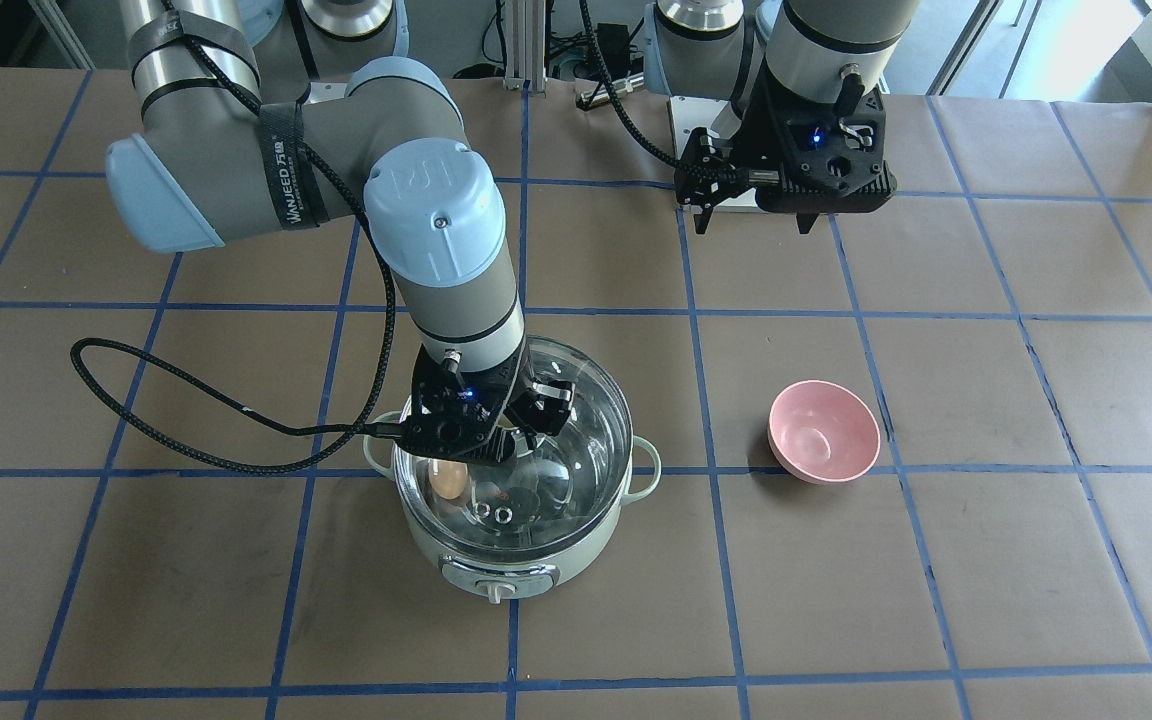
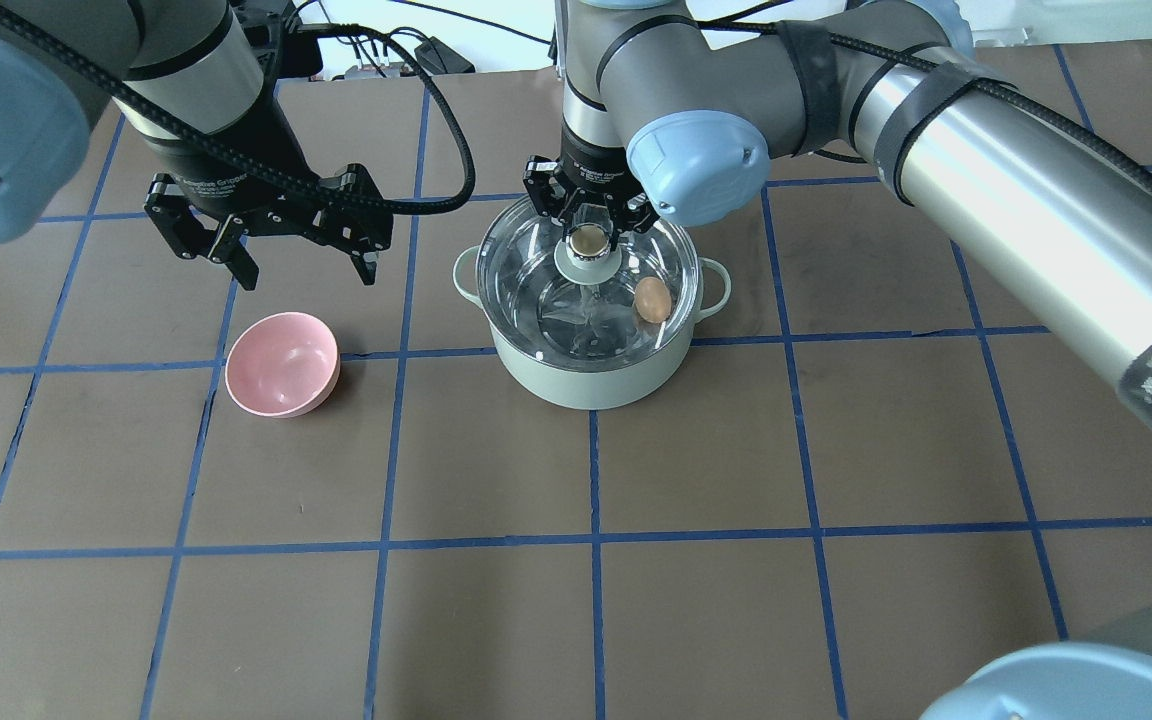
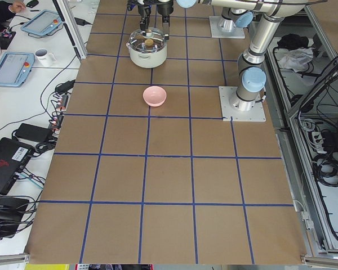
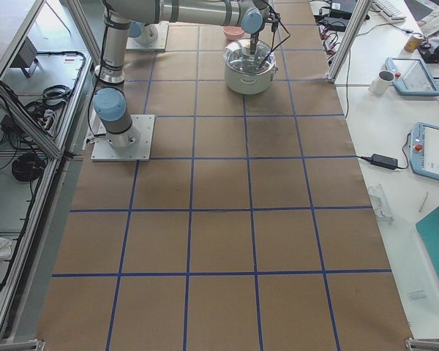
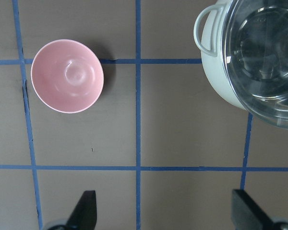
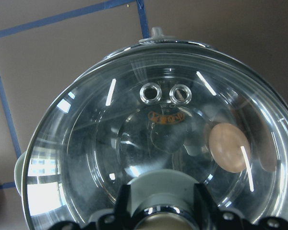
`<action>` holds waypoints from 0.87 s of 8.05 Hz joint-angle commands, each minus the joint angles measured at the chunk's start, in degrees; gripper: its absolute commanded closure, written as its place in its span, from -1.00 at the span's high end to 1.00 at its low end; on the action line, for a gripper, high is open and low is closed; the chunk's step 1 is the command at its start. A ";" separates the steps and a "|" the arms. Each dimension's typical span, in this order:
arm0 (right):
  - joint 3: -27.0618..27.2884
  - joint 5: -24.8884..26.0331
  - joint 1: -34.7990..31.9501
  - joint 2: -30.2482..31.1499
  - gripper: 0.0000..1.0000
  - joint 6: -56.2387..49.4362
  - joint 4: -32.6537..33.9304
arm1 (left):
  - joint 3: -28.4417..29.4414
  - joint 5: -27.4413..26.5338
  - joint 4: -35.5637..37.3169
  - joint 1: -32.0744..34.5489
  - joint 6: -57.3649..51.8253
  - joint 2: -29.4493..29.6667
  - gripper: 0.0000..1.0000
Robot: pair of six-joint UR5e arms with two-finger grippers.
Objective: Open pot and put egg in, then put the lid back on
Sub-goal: 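Release the lid knob and raise the right gripper away from the pot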
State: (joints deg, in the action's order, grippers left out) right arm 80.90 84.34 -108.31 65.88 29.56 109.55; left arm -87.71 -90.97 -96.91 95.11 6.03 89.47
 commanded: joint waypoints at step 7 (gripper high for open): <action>-0.48 -0.32 0.46 0.12 0.09 -0.82 0.67 | 0.00 0.00 0.05 0.07 -0.06 0.00 1.00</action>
State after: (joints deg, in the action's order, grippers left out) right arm 80.83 84.30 -108.06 65.93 28.78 110.17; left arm -87.71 -90.97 -96.86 95.10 6.03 89.47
